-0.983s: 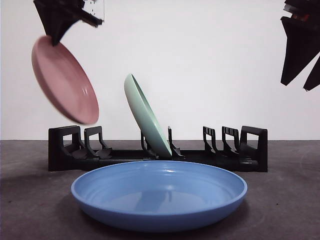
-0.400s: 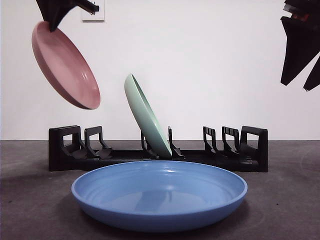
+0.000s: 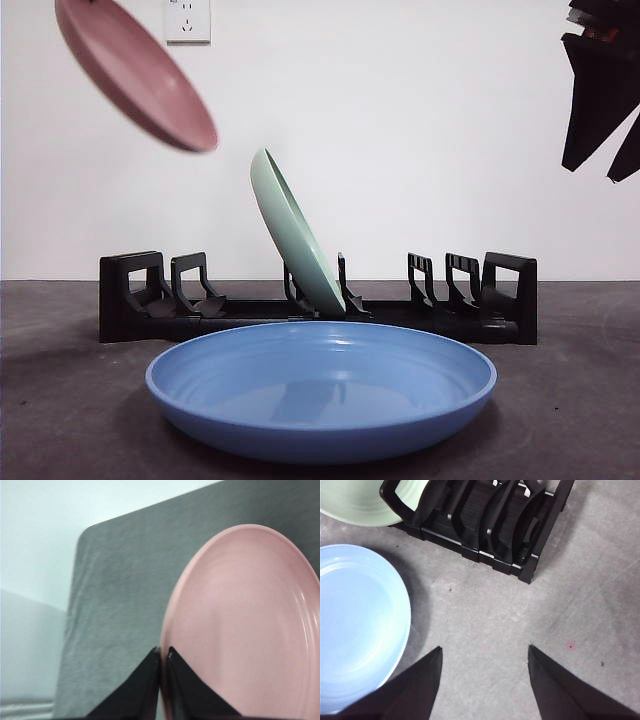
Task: Place the plate
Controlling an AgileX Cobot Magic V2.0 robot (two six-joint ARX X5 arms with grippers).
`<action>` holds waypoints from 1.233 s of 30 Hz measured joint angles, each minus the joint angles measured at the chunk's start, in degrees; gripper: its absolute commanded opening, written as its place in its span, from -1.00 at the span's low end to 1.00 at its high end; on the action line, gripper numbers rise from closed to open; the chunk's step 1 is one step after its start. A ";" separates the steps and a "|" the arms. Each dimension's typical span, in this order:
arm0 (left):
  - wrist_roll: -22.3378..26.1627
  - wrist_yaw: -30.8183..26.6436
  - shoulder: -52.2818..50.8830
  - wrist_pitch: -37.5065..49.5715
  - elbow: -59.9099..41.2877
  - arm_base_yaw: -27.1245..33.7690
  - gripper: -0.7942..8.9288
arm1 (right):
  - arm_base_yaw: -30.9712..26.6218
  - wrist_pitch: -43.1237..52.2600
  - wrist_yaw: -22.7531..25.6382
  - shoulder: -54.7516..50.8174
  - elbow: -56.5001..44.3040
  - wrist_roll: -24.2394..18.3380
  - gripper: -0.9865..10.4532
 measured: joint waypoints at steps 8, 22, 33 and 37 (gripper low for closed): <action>-2.23 5.90 -12.35 -0.02 -9.92 -0.04 -0.81 | 0.00 -0.22 0.00 0.00 0.02 0.00 -0.37; -7.65 16.59 -37.48 0.00 -45.90 -0.24 -0.81 | 0.00 -0.26 0.00 0.00 0.02 0.00 -0.37; -12.17 30.34 -56.33 12.66 -66.45 -0.48 -0.81 | 0.00 -0.31 0.00 0.00 0.02 0.02 -0.37; -14.75 34.82 -60.13 16.50 -74.36 -0.48 -0.81 | 0.00 -0.50 0.00 0.00 0.00 0.02 -0.37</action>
